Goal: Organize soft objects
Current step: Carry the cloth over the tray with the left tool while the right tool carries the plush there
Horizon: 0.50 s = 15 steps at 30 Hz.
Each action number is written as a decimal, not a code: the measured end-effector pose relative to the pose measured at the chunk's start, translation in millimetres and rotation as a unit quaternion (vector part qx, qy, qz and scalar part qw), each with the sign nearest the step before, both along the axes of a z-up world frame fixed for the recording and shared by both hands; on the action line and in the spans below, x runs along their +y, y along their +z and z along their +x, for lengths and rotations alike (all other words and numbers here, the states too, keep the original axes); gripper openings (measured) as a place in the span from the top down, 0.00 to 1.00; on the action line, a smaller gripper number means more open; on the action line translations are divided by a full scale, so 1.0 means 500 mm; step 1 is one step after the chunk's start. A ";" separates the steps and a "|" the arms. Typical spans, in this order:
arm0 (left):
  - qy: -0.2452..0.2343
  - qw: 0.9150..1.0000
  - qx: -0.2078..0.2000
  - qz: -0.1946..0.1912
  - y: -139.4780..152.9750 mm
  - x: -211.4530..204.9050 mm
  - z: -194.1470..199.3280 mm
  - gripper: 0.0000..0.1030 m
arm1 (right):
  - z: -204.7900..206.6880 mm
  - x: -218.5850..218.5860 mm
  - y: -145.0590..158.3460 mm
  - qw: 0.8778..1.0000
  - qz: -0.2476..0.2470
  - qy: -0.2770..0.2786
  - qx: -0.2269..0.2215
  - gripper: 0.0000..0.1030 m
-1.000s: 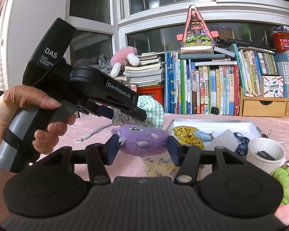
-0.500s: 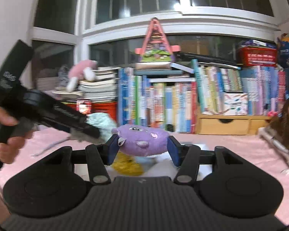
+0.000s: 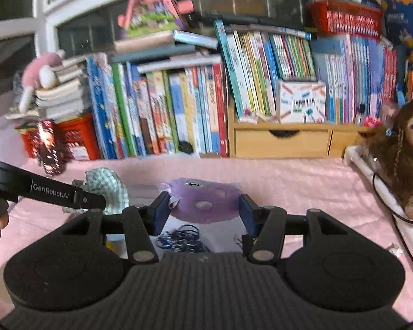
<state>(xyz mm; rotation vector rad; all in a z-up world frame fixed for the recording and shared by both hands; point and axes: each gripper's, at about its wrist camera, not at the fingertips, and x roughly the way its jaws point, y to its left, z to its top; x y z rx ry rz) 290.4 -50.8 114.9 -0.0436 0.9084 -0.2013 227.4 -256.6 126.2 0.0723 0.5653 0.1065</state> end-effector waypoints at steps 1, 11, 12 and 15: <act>0.003 1.000 0.005 0.001 -0.007 -0.004 0.011 0.55 | 0.013 -0.002 -0.008 1.000 -0.001 0.000 0.012 0.44; 0.019 0.999 0.037 0.016 -0.062 -0.021 0.070 0.55 | 0.100 0.007 -0.070 0.997 -0.006 0.004 0.083 0.44; 0.019 0.999 0.038 0.017 -0.063 -0.022 0.070 0.55 | 0.105 0.007 -0.074 0.996 -0.008 0.003 0.087 0.44; 0.016 0.999 0.041 0.020 -0.070 -0.025 0.075 0.55 | 0.117 0.010 -0.085 0.995 -0.013 0.000 0.103 0.44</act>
